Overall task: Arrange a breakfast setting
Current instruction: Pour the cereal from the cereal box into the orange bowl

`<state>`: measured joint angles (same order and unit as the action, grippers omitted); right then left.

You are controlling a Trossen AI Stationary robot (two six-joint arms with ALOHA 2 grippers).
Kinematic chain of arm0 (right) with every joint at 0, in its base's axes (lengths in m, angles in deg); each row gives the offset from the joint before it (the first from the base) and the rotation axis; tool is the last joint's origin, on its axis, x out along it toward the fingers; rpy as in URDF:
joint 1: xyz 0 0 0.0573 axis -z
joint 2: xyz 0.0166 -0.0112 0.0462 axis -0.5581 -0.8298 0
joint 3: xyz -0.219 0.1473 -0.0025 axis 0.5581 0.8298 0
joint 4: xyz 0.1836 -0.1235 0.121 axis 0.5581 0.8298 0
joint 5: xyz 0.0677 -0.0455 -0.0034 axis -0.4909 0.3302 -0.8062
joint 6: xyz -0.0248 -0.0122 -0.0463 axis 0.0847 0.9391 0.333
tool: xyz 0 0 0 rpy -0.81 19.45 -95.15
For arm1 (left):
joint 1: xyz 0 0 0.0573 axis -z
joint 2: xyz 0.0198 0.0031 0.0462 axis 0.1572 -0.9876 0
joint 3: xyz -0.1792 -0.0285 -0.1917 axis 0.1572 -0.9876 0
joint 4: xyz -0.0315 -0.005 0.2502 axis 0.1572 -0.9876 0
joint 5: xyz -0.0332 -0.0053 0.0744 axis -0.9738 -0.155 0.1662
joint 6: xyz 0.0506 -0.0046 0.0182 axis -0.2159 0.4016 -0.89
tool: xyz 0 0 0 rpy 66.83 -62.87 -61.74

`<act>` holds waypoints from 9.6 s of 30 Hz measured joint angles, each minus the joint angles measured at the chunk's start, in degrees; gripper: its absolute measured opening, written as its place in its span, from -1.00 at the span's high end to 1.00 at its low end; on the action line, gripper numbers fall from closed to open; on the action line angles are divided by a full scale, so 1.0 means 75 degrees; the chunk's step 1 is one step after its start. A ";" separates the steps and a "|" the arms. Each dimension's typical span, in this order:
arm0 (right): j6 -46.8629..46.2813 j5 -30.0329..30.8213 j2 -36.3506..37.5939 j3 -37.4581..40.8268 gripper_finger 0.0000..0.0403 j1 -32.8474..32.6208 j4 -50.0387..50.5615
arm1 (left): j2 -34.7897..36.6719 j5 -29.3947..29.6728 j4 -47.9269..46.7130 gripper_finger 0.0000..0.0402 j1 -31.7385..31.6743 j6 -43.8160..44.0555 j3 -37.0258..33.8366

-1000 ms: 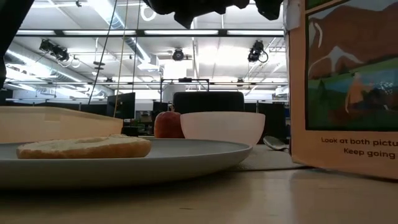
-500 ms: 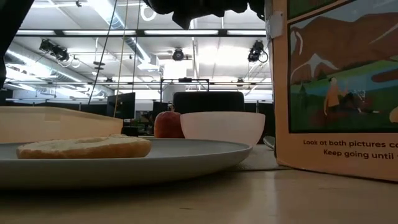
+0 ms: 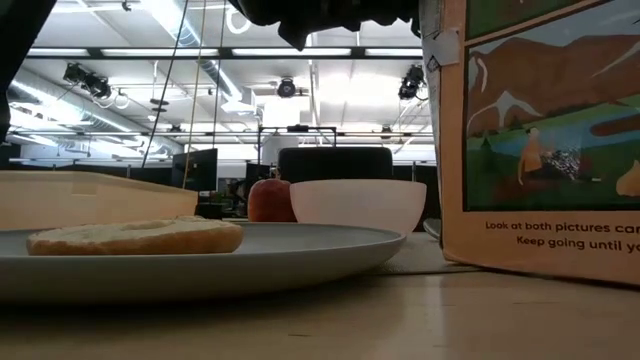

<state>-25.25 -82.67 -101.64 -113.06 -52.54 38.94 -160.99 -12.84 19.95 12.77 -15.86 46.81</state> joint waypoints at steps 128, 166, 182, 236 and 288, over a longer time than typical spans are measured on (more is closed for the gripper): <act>0.6614 0.6664 0.9801 0.9038 -0.11 0.0035 -0.7912 | 0.6712 0.3649 -0.7884 -0.18 -0.4282 0.4338 0.0050; 0.6292 0.6347 0.8995 0.8142 -0.10 0.0041 -0.3113 | 0.4497 0.5115 -0.7355 -0.18 -0.2661 0.5162 0.0050; 0.7330 0.5718 0.7070 0.6999 -0.10 0.0674 -0.2609 | 0.4691 0.5103 -0.8206 -0.18 -0.2562 0.4579 0.0056; 0.8681 0.4377 0.3672 0.4466 -0.10 0.2346 -0.1463 | 0.6085 0.5488 -1.0369 -0.18 -0.2573 0.4032 0.0052; 0.8052 0.3902 0.3422 0.3347 -0.10 0.2346 -0.0211 | 0.6076 0.5514 -1.0401 -0.18 -0.2565 0.4130 0.0052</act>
<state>35.14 -53.40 -75.97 -87.96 -34.94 37.36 -115.41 28.51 -58.06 -6.46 15.12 47.20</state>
